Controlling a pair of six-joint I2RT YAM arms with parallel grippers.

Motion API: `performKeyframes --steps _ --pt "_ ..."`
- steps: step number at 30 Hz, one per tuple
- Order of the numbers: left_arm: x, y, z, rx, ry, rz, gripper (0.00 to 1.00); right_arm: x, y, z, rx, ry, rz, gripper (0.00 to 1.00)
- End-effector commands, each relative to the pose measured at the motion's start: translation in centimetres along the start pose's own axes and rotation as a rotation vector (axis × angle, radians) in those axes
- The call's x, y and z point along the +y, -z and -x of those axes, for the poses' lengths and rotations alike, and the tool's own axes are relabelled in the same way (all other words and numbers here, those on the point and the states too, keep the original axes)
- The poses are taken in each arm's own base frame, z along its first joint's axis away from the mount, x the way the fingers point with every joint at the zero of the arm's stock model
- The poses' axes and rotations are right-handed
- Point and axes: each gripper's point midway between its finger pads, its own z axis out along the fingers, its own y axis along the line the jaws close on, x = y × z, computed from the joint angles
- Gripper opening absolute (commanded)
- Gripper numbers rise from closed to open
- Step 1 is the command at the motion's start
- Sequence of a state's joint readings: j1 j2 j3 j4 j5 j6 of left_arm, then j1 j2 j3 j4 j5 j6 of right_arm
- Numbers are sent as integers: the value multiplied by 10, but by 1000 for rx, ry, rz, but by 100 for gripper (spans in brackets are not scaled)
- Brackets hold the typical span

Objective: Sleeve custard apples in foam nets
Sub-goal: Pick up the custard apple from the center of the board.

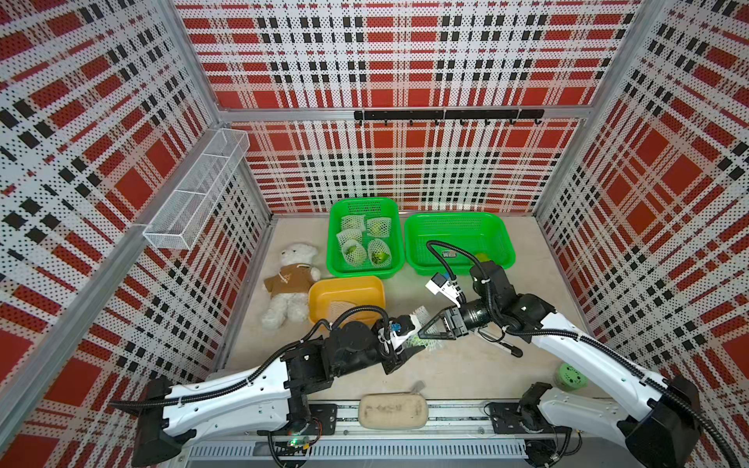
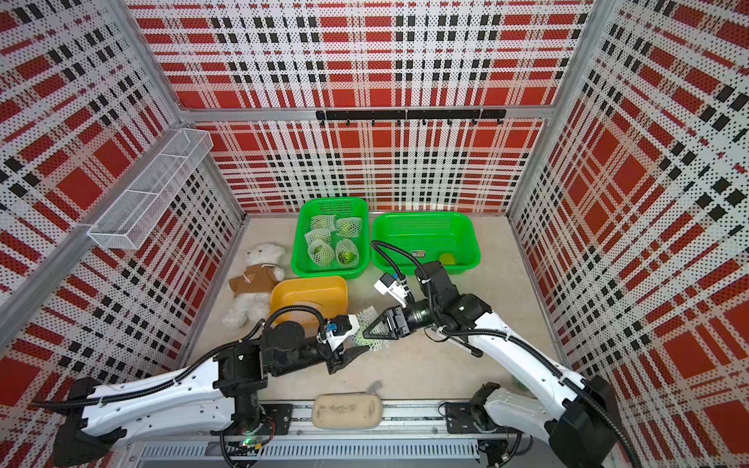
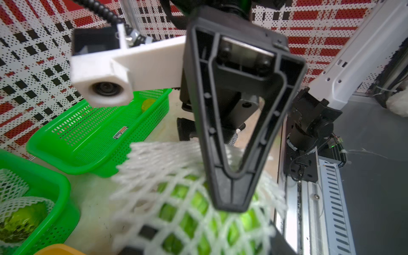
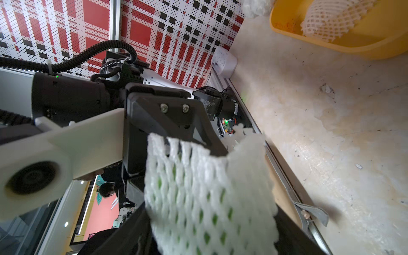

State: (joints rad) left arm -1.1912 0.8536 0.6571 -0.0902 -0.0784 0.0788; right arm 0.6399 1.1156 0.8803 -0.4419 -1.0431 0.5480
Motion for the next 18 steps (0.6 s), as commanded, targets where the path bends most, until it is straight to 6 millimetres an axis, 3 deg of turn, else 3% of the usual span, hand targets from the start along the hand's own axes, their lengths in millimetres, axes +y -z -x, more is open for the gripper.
performKeyframes --steps 1,3,4,7,10,14,18 --pt "15 6 16 -74 8 72 29 -1 2 10 -57 42 -8 79" --pt "18 7 18 -86 20 76 29 0 2 13 -74 50 0 84" --pt "19 7 18 -89 25 70 29 -1 1 13 -79 56 -1 98" --pt "23 9 22 -108 53 50 30 -11 7 24 -132 51 -49 100" --pt "35 9 19 -100 87 60 31 -9 23 41 -222 73 -29 100" --pt "67 7 9 -36 146 146 31 -7 51 62 -320 124 -68 100" --pt "116 6 1 40 228 279 27 -24 79 82 -403 137 -197 100"
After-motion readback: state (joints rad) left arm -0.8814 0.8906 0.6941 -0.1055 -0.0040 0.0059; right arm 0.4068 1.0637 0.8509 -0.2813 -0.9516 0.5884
